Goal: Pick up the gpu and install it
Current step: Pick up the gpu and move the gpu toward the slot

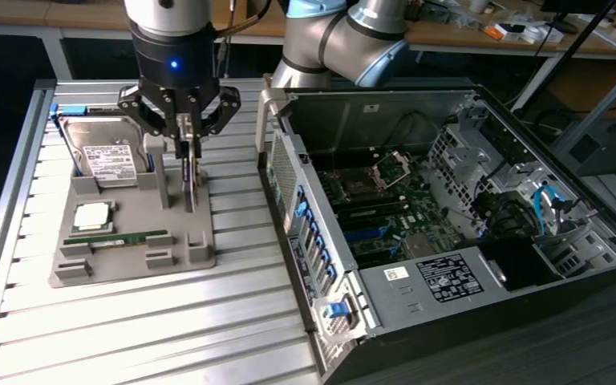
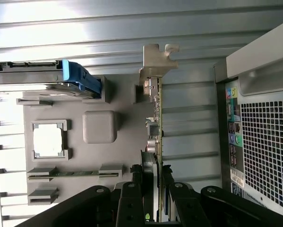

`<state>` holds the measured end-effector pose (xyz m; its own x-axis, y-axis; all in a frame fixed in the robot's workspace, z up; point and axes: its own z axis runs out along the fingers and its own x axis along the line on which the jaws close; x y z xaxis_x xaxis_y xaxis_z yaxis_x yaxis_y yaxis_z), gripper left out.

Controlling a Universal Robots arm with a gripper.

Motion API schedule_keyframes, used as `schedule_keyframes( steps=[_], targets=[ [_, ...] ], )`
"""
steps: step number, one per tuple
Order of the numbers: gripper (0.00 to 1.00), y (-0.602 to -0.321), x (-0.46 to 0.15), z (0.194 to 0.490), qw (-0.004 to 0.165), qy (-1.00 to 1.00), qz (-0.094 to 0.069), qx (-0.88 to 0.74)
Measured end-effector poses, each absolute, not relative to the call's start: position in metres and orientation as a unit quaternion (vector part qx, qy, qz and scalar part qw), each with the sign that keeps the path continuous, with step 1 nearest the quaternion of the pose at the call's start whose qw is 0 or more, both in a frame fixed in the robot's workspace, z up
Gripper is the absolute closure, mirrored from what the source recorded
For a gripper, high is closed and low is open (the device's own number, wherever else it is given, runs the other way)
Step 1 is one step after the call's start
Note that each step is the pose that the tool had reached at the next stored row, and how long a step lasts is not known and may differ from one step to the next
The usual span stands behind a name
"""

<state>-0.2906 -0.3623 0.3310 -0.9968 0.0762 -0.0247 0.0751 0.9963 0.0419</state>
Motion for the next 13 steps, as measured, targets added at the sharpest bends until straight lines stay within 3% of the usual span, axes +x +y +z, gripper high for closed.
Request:
schedule_keyframes(
  steps=[13],
  targets=[
    [0.73, -0.3623, -0.2906, 0.3414, 0.013, 0.999, 0.021, 0.038]
  ],
)
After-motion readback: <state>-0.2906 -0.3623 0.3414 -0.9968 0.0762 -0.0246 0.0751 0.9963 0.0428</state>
